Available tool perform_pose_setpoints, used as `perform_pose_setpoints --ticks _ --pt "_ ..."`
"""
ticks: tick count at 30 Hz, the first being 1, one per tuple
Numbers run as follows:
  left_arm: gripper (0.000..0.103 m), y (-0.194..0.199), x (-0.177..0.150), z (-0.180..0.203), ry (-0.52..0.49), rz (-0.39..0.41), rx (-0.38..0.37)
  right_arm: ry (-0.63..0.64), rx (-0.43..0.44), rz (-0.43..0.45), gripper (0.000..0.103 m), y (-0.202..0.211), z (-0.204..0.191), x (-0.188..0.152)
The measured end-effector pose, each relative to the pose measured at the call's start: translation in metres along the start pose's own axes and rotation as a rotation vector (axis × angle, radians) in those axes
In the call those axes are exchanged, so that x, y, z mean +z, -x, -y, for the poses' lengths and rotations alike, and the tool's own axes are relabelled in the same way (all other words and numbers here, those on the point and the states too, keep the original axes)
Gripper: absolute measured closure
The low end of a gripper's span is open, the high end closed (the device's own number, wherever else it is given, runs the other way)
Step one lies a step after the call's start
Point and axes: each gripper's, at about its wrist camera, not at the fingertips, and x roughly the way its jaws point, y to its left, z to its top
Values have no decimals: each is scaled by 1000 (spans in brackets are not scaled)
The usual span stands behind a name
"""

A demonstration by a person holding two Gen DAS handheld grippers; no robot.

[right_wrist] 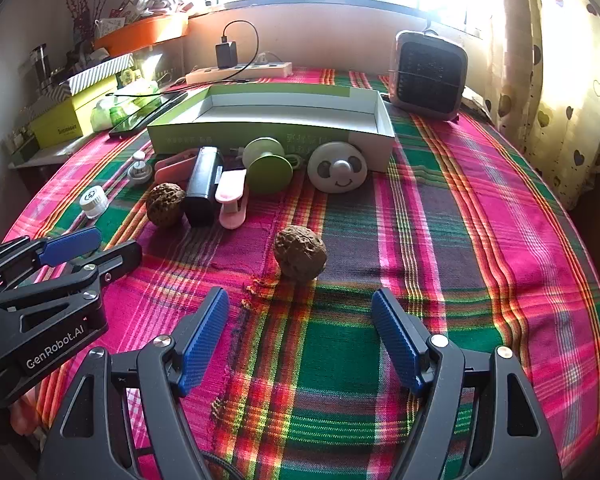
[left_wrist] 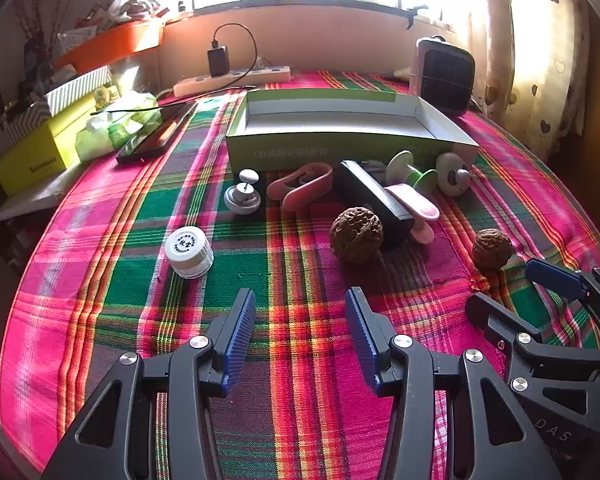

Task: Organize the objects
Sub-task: 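Close the left tool on a walnut while the right tool grasps another walnut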

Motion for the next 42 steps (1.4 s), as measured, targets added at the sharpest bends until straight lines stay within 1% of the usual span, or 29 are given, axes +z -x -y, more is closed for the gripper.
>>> perform_pose_setpoints --ticks 4,9,12,20,22,24,27,31,40,42 --pt "58 -3 3 -3 -7 -6 -17 4 3 -12 29 -4 3 4" --pt "58 -6 6 -5 -13 -8 -19 10 6 -27 29 -8 7 10" --pt "58 -8 9 -8 -2 -8 -31 16 8 -36 29 -12 9 14" --pt "56 -13 17 -15 41 -12 -121 28 18 -41 29 -17 10 21" --pt "56 -14 20 -15 46 -19 -165 29 21 -42 31 -17 10 22" --pt "56 -14 21 -14 47 -25 -186 33 23 -38 35 -17 9 22" --pt "56 -14 21 -11 21 -29 -186 36 26 -37 37 -17 9 22" --pt "56 -15 23 -8 11 -33 -189 41 30 -33 39 -17 8 23" --pt "56 -21 34 4 -43 -39 -160 47 38 -27 46 -19 8 26" --pt "56 -22 35 7 -55 -37 -149 47 38 -26 49 -19 9 26"
